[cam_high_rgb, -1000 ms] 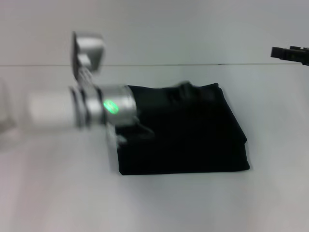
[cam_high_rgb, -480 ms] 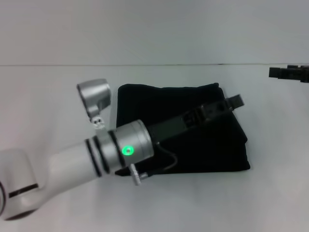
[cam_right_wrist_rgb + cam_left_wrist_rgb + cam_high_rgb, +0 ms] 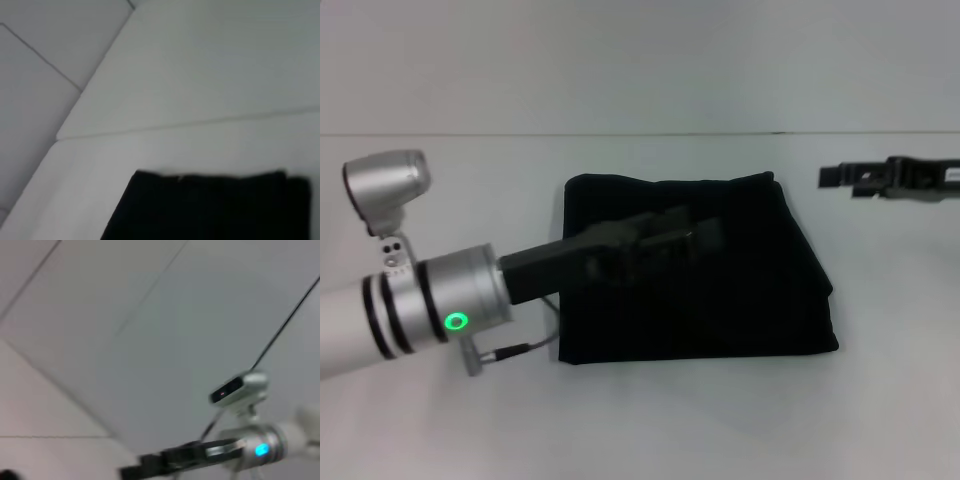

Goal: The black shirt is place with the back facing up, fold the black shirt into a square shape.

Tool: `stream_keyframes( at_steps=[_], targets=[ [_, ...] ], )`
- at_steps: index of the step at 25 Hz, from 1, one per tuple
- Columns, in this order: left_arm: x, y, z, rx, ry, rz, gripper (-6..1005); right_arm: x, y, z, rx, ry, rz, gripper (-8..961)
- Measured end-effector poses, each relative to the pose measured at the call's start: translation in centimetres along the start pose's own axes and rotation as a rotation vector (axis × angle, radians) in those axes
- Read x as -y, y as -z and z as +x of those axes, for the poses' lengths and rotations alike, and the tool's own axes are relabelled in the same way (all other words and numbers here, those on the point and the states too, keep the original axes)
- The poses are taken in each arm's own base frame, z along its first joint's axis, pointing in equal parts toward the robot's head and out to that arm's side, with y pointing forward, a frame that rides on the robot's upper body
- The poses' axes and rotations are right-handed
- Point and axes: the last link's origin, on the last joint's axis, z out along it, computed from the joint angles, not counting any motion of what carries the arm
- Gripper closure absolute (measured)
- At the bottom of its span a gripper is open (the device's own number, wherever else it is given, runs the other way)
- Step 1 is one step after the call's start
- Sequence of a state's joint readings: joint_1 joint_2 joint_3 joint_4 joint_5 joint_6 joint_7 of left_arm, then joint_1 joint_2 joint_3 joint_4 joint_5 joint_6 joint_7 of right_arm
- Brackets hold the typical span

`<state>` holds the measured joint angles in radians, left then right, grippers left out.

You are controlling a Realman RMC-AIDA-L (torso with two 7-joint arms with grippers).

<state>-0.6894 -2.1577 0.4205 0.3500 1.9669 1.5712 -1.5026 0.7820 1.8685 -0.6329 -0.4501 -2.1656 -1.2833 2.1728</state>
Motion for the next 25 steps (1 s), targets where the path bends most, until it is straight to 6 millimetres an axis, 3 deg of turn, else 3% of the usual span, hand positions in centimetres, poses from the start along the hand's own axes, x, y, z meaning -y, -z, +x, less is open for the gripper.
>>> stream_keyframes(
  at_steps=[7,16,25],
  targets=[
    [1.5,2.2,0.6,0.041,-0.175,0.108,186,-1.0,-2.4,2.4,-0.099,-0.135,-0.036,96],
    [2.9,3.6,0.9,0.050,-0.240,0.220,186,-1.7,-4.3,4.7,-0.155,-0.251,-0.045,97],
    [3.4,3.6,0.7,0.053,-0.245,0.257,185,-1.6,-5.1,5.3,-0.138,-0.318,-0.029,96]
  ],
)
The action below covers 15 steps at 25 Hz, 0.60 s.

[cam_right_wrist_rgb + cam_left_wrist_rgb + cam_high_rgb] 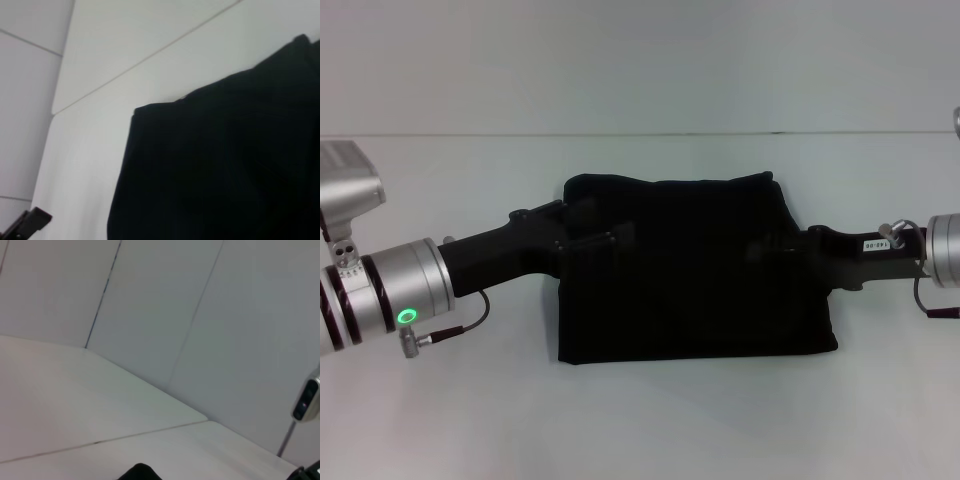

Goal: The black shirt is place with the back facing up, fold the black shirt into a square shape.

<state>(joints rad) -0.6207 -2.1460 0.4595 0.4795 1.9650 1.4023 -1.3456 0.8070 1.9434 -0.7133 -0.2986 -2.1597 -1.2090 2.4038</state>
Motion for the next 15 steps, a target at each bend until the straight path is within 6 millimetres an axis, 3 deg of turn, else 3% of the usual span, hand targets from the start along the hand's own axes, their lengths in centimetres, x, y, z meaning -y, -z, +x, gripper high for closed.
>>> stream_keyframes(
  at_steps=[15],
  targets=[
    [0.4,-0.1,0.0,-0.004,0.013,0.029,190,0.2,-2.0,1.2,0.013,-0.058,0.022,102]
  ],
)
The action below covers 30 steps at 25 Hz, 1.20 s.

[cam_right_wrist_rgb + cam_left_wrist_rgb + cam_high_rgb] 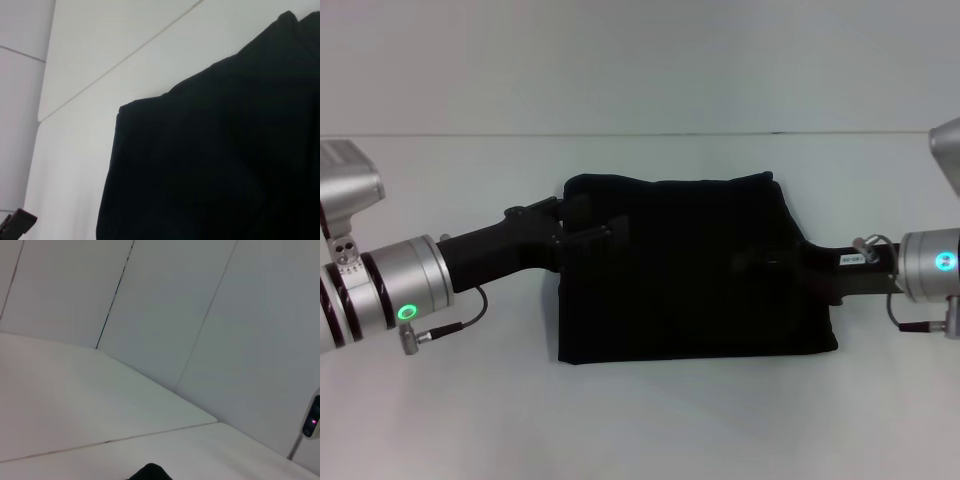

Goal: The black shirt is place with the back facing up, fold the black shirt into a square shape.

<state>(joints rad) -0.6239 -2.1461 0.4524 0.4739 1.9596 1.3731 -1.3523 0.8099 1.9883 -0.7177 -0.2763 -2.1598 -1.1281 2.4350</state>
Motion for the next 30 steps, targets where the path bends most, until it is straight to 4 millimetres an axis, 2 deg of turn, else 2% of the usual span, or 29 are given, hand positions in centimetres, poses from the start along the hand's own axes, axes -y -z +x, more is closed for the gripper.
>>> stream_keyframes(
  at_steps=[10,15,22,30],
  targets=[
    [0.3,-0.1,0.0,0.004,0.006,0.019,191,-0.8,-1.1,-0.1,0.022,-0.002,-0.012,102],
    [0.4,-0.2,0.0,0.001,0.008,0.027,191,-0.8,-1.1,-0.1,0.038,-0.007,-0.023,189],
    [0.6,-0.3,0.1,-0.001,0.010,0.042,191,-0.9,-0.8,-0.5,0.070,0.033,-0.039,494],
    [0.6,-0.6,0.2,-0.004,0.016,0.045,191,-1.5,1.0,-3.1,0.132,0.128,-0.028,810]
  ],
)
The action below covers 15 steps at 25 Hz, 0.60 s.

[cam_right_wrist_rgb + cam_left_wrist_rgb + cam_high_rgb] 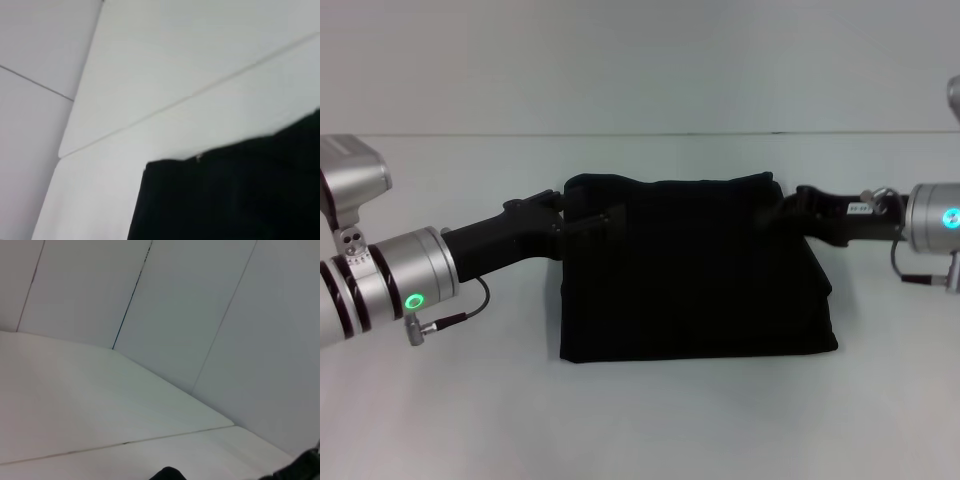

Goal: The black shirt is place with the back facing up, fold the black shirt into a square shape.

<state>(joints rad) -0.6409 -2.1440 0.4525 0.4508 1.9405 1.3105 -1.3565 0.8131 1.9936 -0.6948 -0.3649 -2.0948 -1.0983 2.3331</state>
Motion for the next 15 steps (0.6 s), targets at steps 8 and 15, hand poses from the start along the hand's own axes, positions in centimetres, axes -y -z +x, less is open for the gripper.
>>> stream_keyframes(
  at_steps=[8,15],
  targets=[
    [-0.1,0.0,-0.2,-0.011,0.029,0.002,192,-0.2,0.8,-1.2,-0.003,0.037,0.007,922],
    [-0.3,0.0,-0.5,-0.014,0.044,0.001,192,0.9,0.2,0.5,-0.028,-0.009,0.035,895]
  ],
)
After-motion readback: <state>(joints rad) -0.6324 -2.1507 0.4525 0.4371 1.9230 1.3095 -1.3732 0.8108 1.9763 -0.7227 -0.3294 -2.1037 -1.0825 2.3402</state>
